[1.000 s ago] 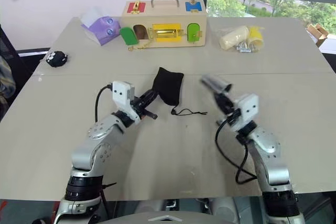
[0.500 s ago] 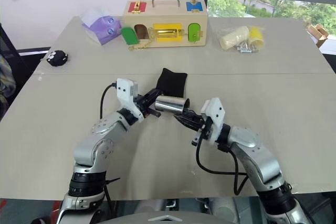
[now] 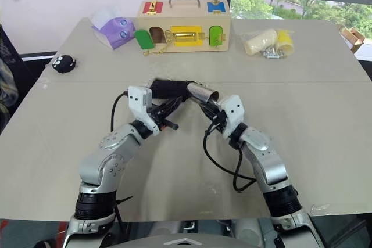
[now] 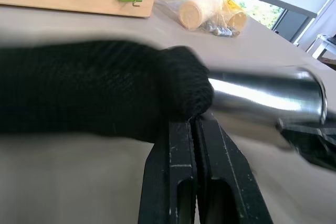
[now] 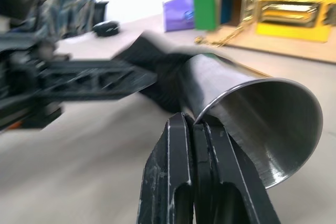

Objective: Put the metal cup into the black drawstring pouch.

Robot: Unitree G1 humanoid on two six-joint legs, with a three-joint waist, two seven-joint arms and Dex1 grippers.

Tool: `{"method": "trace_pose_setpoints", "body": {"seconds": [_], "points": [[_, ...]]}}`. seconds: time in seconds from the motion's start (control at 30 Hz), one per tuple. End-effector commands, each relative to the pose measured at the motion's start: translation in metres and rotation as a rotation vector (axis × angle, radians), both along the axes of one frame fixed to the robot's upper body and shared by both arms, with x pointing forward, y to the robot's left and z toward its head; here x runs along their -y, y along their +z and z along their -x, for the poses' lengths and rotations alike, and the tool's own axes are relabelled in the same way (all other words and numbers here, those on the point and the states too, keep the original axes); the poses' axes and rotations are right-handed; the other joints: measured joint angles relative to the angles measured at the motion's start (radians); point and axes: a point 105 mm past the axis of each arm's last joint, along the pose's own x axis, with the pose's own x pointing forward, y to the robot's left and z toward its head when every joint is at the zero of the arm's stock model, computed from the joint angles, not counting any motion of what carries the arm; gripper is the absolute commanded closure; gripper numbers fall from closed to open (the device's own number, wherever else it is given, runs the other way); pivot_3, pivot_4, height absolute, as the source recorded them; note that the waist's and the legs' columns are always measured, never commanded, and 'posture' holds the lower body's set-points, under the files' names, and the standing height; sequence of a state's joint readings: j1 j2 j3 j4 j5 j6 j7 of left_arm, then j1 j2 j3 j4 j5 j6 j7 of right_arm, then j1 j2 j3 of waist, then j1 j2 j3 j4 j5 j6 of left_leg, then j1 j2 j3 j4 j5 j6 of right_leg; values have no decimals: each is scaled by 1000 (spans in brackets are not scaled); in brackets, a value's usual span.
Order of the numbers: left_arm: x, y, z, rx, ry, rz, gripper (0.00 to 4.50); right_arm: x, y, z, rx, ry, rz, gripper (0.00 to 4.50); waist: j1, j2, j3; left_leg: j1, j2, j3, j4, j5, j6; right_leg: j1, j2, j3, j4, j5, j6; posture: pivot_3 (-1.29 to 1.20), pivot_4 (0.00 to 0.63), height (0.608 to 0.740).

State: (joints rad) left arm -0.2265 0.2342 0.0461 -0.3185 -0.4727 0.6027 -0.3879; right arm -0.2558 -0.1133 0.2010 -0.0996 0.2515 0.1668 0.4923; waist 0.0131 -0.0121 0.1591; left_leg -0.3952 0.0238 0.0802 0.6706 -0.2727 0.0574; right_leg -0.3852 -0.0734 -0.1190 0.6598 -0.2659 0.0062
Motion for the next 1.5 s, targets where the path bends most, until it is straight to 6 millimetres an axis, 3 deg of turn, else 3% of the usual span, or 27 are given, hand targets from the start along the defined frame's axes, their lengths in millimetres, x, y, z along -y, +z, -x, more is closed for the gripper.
{"method": "trace_pose_setpoints", "body": {"seconds": [0.03, 0.27, 0.5, 0.87, 1.0, 1.1, 1.2, 1.33, 1.5], "points": [[4, 13, 4, 50, -17, 4, 4500, -6, 20, 1, 71, 18, -60, 4417, 0, 0, 0, 0, 0, 0, 0, 0, 0, 0, 0, 0, 0, 0, 0, 0, 150, 740], [-2, 18, 0, 53, 16, 31, 4500, -12, 21, 11, 77, 79, -67, 4417, 0, 0, 0, 0, 0, 0, 0, 0, 0, 0, 0, 0, 0, 0, 0, 0, 150, 740], [-2, 30, -5, 37, 36, 137, 4500, -17, 3, 19, 75, 142, 50, 4417, 0, 0, 0, 0, 0, 0, 0, 0, 0, 0, 0, 0, 0, 0, 0, 0, 150, 740], [4, 26, 0, 20, -17, 123, 4500, -32, 18, 5, 116, 125, 14, 4417, -1, 0, 0, 0, 0, 0, 0, 0, 0, 0, 0, 0, 0, 0, 0, 0, 150, 740], [3, 23, 2, 15, -27, 107, 4500, -33, 25, 2, 70, 113, -104, 4417, -1, 0, 0, 0, 0, 0, 0, 0, 0, 0, 0, 0, -1, 0, 0, 0, 150, 740], [4, 20, 4, 13, -38, 93, 4500, -28, 42, -2, -2, 135, -332, 4417, -1, 0, 0, 0, 0, 0, 0, 0, 0, 0, 0, 0, -1, 0, 0, 0, 150, 740], [7, 21, 5, 18, -49, 88, 4500, -27, 43, -2, -56, 175, -400, 4417, -1, 0, 0, 0, 0, 0, 0, 0, -1, 0, 0, 0, 0, 0, 0, 0, 150, 740], [13, 25, 8, 29, -79, 93, 4500, -31, 35, -6, -38, 180, -303, 4417, -2, 0, 0, 0, 0, 0, 0, 0, 0, 0, 0, 0, 0, 0, 0, 0, 150, 740], [17, 34, 10, 50, -106, 118, 4500, -41, 21, -16, 163, 142, 46, 4417, -4, 0, 0, 0, 0, 0, 0, 0, 0, -1, 0, 0, 0, 0, 0, 0, 150, 740]]}}
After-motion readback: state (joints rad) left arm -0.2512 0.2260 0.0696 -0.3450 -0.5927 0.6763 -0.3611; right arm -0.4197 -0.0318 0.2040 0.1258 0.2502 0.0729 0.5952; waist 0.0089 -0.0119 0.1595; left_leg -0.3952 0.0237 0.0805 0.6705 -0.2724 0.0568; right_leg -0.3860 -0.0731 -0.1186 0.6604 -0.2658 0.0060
